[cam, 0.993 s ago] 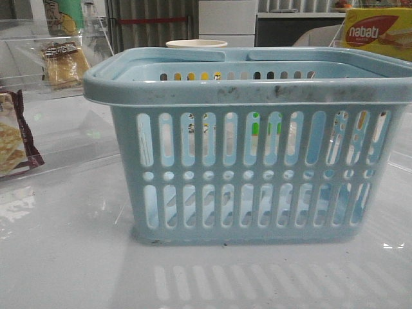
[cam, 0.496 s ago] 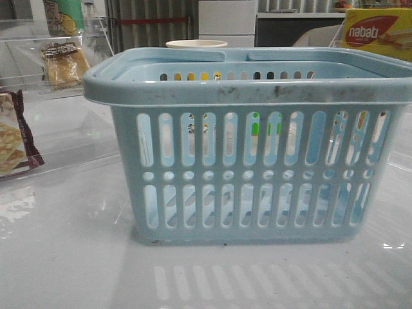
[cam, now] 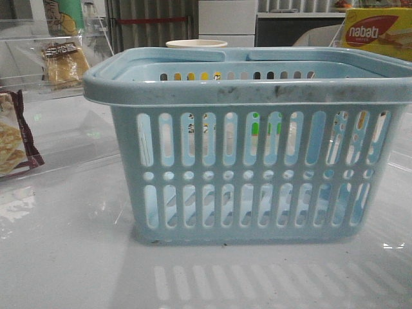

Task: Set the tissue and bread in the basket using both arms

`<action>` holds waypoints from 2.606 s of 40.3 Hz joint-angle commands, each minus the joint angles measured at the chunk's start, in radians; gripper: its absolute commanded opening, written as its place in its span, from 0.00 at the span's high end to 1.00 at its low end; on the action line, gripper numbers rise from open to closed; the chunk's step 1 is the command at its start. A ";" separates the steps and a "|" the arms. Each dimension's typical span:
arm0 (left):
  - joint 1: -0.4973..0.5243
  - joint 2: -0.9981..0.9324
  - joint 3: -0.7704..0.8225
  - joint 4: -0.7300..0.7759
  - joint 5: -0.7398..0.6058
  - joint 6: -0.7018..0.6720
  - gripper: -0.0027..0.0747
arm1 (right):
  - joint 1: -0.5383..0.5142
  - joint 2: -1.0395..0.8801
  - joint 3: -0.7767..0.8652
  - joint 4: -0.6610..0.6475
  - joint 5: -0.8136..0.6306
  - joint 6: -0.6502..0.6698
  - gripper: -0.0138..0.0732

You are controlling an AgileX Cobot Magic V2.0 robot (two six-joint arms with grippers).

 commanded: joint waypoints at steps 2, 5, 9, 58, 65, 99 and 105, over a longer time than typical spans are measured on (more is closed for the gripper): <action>-0.003 0.054 -0.027 -0.026 -0.049 0.000 0.85 | -0.007 0.054 0.006 -0.001 -0.064 -0.002 0.78; -0.003 0.075 -0.027 -0.036 -0.048 0.000 0.84 | -0.007 0.077 0.021 -0.001 -0.064 -0.002 0.77; -0.003 0.101 -0.027 -0.037 -0.048 0.000 0.73 | -0.007 0.095 0.025 -0.001 -0.069 -0.002 0.68; -0.319 0.132 -0.027 -0.084 -0.052 0.021 0.29 | -0.201 0.981 -0.599 0.023 -0.190 0.082 0.23; -0.319 0.132 -0.027 -0.084 -0.052 0.021 0.29 | -0.201 1.134 -0.732 0.023 -0.199 0.082 0.23; -0.319 0.132 -0.027 -0.084 -0.053 0.021 0.29 | -0.156 1.098 -0.860 0.031 -0.138 0.082 0.61; -0.319 0.132 -0.027 -0.084 -0.053 0.021 0.29 | -0.072 0.945 -0.860 0.031 -0.042 0.078 0.61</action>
